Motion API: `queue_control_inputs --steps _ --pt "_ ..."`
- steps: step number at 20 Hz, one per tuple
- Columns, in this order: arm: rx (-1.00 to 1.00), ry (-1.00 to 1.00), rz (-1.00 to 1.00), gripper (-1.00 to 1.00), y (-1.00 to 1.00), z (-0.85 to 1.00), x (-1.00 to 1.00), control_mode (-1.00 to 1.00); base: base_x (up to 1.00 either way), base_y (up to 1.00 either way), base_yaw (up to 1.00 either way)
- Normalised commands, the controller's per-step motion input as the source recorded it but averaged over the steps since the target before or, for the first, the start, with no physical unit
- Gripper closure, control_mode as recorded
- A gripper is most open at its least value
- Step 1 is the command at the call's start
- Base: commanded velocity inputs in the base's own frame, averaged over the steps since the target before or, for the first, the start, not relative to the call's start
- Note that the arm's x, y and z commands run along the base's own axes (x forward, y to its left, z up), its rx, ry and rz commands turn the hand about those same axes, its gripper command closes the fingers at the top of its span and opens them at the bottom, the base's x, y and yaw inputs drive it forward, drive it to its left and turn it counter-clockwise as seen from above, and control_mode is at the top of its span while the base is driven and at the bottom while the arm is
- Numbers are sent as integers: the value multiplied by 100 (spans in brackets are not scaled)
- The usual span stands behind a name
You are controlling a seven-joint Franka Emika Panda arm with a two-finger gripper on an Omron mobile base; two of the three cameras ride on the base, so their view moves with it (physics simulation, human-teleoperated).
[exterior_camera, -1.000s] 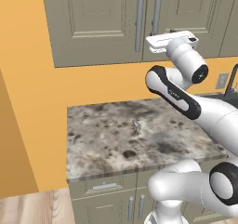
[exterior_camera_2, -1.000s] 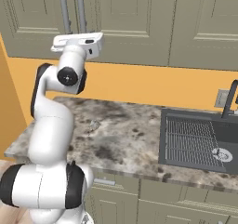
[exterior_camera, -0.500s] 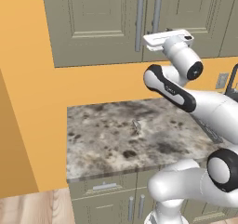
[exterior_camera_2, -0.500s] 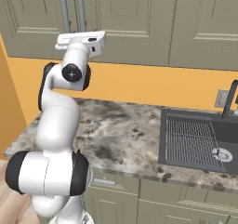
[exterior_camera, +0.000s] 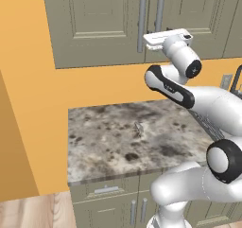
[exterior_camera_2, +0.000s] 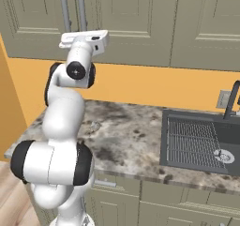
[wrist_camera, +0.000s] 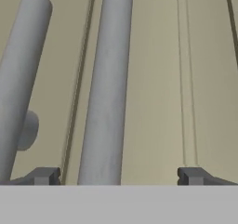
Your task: Retrieve the tupperware from the cabinet, then place the raw meat into the tupperware to avoid contamination.
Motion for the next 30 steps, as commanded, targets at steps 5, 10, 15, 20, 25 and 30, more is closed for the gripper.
queue_control_inputs --steps 5,10,15,20,25,30 --pt "0 0 0 -100 2 -1 23 -100 0 0 0" --pt "0 0 0 100 3 -2 22 -100 0 0 0" --pt "0 0 0 100 2 0 17 -100 0 0 0" --pt "0 0 -1 100 12 0 9 -100 0 0 0" --pt "-3 0 -3 100 42 -7 0 -100 0 0 0" --pt "-3 9 -1 100 51 -10 1 -100 0 0 0"
